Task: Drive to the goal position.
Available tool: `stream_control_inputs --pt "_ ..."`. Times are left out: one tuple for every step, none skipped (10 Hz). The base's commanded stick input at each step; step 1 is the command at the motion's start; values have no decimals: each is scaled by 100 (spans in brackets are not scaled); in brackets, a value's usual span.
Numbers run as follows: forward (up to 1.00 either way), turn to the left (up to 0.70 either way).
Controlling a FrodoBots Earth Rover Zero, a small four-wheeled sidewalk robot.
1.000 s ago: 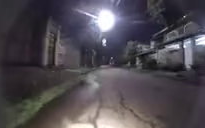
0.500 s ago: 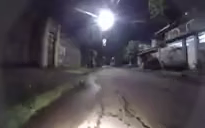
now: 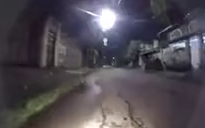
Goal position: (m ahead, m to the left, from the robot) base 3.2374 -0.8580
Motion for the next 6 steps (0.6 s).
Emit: stream_control_inputs --pt "50 0" --pt "50 0" --pt "50 0" --pt "50 0" --pt "50 0" --pt "50 0"
